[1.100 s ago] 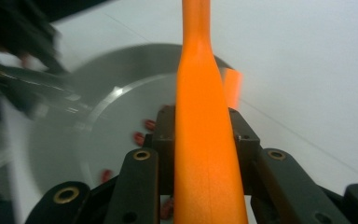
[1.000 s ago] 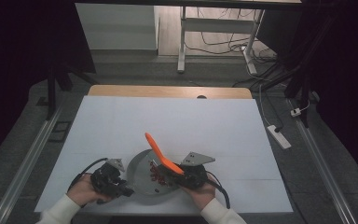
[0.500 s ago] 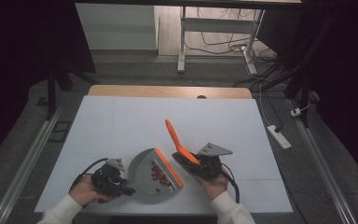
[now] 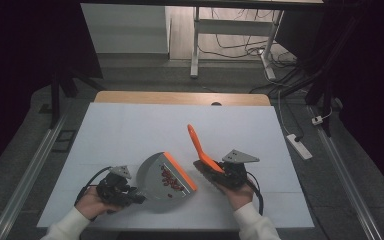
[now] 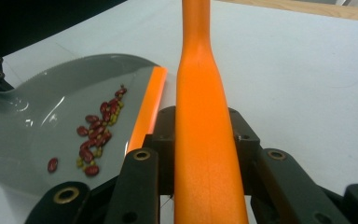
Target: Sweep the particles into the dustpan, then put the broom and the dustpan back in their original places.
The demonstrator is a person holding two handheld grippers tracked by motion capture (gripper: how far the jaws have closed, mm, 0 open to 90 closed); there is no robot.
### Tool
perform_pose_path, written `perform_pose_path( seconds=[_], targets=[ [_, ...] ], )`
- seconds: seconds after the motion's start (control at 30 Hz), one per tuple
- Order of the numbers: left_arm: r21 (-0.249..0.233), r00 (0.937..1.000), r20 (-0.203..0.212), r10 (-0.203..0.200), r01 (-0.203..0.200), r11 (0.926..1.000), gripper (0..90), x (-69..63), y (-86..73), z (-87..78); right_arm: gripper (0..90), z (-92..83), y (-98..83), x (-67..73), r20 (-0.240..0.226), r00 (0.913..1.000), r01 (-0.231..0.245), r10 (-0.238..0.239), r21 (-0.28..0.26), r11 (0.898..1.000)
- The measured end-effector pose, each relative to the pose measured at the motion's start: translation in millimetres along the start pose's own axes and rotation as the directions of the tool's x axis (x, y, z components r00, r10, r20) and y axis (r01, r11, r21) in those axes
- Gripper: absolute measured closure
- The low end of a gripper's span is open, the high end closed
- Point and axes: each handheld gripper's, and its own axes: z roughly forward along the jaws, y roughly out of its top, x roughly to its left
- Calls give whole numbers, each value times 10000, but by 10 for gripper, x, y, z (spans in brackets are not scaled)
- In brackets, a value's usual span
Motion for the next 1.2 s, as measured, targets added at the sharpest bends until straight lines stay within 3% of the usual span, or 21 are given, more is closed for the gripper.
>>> perform_pose_path(
  seconds=[0.37, 0.57, 0.83, 0.97, 1.2],
  targets=[
    [-606, 9972, -323, -670, 649, 9960, 613, 42, -4, -49, 703, -84, -23, -87, 123, 9996, 258, -263, 357, 9990],
    [-1024, 9913, -647, -1143, 1073, 9889, 613, 65, -13, -61, 703, -143, -29, -121, 143, 9989, 436, -443, 416, 9982],
    [-1244, 9864, -847, -1405, 1295, 9838, 613, 72, -17, -74, 703, -208, -36, -196, 118, 9989, 453, -461, 606, 9971],
    [-1417, 9823, -967, -1607, 1462, 9790, 613, 80, -28, -89, 703, -229, -48, -229, 104, 9991, 398, -407, 757, 9963],
    [-1869, 9678, -1298, -2156, 1897, 9639, 612, 81, -53, -108, 703, -275, -57, -253, -1, 9989, 476, -477, 883, 9950]
  ],
)
